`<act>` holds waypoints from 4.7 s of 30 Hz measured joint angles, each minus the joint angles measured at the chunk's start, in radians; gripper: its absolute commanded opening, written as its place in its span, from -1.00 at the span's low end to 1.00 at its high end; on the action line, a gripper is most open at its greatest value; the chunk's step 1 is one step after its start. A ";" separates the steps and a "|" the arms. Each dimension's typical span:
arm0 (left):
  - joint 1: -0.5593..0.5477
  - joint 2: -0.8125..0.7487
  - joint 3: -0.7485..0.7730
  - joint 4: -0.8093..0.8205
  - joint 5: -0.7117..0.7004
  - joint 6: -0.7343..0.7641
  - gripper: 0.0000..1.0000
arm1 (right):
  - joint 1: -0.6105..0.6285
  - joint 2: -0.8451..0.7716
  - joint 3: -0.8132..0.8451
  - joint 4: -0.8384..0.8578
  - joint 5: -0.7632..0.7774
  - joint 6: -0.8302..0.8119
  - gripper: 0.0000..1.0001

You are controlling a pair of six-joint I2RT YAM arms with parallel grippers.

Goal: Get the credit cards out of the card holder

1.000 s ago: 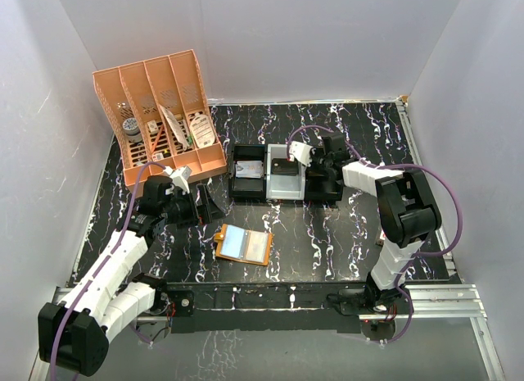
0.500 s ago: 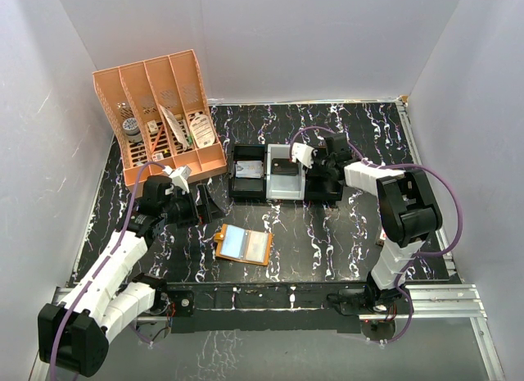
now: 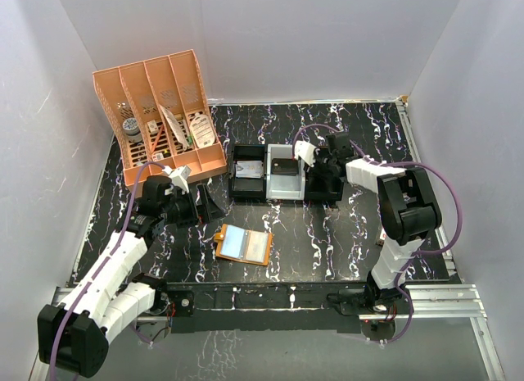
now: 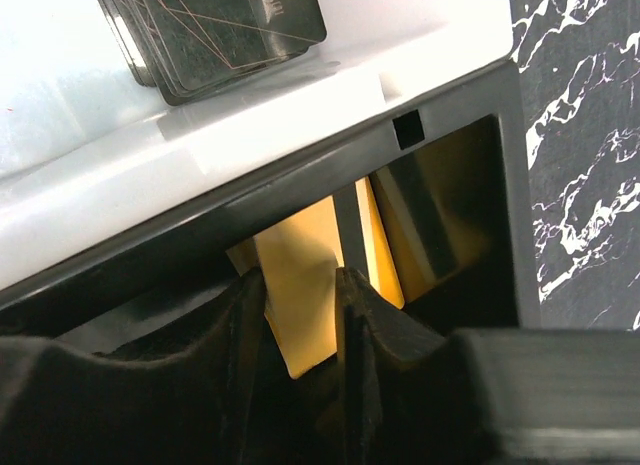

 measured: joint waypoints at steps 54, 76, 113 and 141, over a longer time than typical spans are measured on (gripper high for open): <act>0.000 0.083 0.000 -0.030 -0.050 -0.002 0.97 | 0.086 -0.164 0.071 -0.280 0.304 1.499 -0.65; 0.000 0.074 0.000 -0.038 -0.051 -0.002 0.97 | 0.111 0.086 0.210 -0.325 0.435 1.496 -0.66; 0.000 0.040 0.000 -0.046 -0.100 -0.003 0.97 | 0.112 -0.274 0.231 -0.317 0.428 1.447 0.09; -0.068 0.283 0.019 -0.023 0.103 0.003 0.04 | 0.583 -0.446 -0.422 0.151 0.142 2.136 -0.26</act>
